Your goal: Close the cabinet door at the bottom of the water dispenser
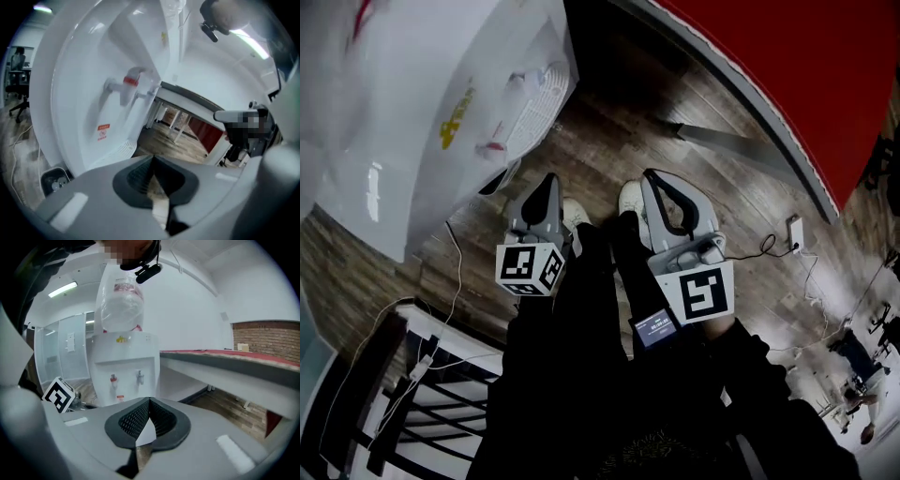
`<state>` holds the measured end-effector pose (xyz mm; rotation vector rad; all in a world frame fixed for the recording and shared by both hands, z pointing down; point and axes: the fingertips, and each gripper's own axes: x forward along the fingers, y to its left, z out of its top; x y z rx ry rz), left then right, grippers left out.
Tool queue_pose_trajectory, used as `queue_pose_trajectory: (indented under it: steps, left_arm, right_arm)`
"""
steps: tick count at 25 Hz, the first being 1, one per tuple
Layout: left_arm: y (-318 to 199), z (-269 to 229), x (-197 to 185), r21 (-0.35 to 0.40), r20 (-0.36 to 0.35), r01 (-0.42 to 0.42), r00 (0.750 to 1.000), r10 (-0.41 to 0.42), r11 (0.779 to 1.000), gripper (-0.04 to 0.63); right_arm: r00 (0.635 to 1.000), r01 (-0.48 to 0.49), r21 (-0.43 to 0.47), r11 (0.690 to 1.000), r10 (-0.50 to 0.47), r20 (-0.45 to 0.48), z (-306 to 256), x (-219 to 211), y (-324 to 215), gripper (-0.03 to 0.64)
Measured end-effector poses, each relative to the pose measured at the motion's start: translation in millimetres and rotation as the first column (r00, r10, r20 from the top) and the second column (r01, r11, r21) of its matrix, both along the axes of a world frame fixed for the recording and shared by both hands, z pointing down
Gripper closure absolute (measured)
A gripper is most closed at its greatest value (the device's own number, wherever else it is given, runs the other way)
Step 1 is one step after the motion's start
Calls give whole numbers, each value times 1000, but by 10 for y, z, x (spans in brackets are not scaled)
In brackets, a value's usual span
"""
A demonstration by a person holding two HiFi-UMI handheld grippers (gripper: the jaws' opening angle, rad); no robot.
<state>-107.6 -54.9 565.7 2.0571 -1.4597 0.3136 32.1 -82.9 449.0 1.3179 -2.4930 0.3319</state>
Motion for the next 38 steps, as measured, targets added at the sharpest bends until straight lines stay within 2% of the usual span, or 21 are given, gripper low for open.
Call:
queue_pose_trajectory:
  steps: [4, 6, 9, 11, 15, 18, 21, 27, 33, 38]
  left_arm:
    - [207, -844, -19, 47, 53, 66, 996, -69, 997, 589]
    - [132, -1334, -85, 115, 104, 69, 991, -81, 991, 589]
    - [-7, -2126, -222, 244, 164, 43, 983, -85, 969, 589]
    - [44, -2663, -314, 300, 184, 54, 976, -114, 952, 589]
    - [-57, -3439, -480, 357, 193, 108, 963, -187, 928, 588]
    - [-5, -3942, -571, 418, 161, 171, 953, -258, 892, 588]
    - [58, -4391, -588, 485, 144, 186, 947, -288, 855, 588]
    - [-36, -4707, -550, 550, 156, 165, 943, -294, 819, 589]
    - [27, -4799, -585, 590, 185, 169, 924, -336, 789, 589]
    - [16, -4828, -595, 595, 200, 158, 921, -335, 788, 588]
  right_arm:
    - [1000, 11, 34, 999, -10, -22, -768, 182, 148, 618]
    - [999, 24, 84, 996, -21, -32, -1146, 194, 122, 618]
    - [1000, 17, 171, 985, -16, -6, -1742, 175, 33, 618]
    - [1000, -16, 175, 985, 12, 20, -2120, 205, 78, 618]
    - [994, -86, 181, 980, 72, 82, -2750, 206, -14, 618]
    - [991, -67, 221, 973, 40, 125, -3137, 82, 36, 618]
    - [990, -58, 255, 965, 22, 141, -3411, 1, 82, 618]
    - [988, -51, 295, 954, 6, 152, -3596, -44, 11, 618]
    - [987, -37, 314, 949, -15, 162, -3642, -56, -30, 618]
    - [985, -36, 330, 943, -22, 171, -3665, -87, -37, 618]
